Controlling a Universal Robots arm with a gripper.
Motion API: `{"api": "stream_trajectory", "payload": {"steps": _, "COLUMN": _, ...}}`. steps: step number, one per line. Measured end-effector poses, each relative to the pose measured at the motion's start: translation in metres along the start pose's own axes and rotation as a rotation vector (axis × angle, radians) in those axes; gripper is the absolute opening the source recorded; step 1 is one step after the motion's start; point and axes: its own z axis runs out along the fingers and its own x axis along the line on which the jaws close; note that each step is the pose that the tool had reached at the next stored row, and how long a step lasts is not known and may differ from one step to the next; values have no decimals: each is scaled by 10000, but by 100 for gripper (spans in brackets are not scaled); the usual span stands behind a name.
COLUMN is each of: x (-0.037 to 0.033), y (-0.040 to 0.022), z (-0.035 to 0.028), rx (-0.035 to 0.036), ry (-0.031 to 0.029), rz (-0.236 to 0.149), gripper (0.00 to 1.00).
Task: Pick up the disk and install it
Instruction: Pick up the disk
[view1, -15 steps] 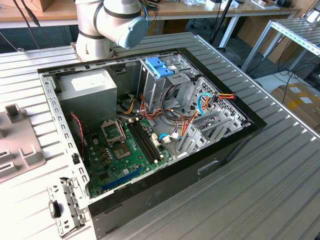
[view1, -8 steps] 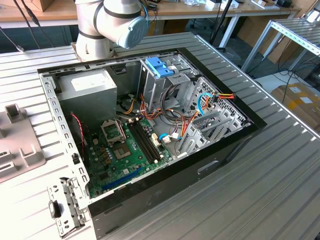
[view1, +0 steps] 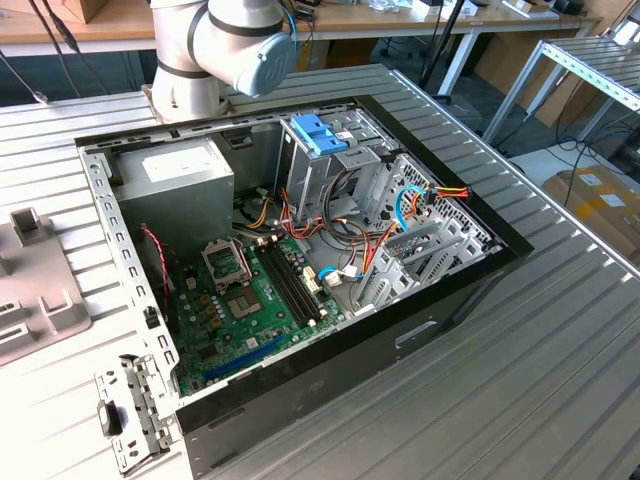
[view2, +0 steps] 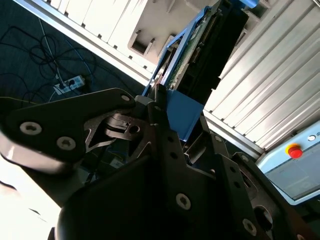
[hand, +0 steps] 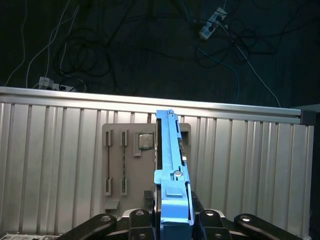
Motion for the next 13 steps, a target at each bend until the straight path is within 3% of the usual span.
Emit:
{"api": "stream_trajectory", "payload": {"steps": 3, "x": 24, "y": -72, "z": 1, "rx": -17, "ry": -3, "rz": 18, "gripper": 37}}
{"api": "stream_trajectory", "payload": {"steps": 7, "x": 27, "y": -114, "z": 12, "rx": -31, "ry": -70, "rz": 42, "gripper": 37}}
{"api": "stream_trajectory", "payload": {"steps": 13, "x": 57, "y": -163, "z": 10, "rx": -43, "ry": -85, "rz": 41, "gripper": 37}}
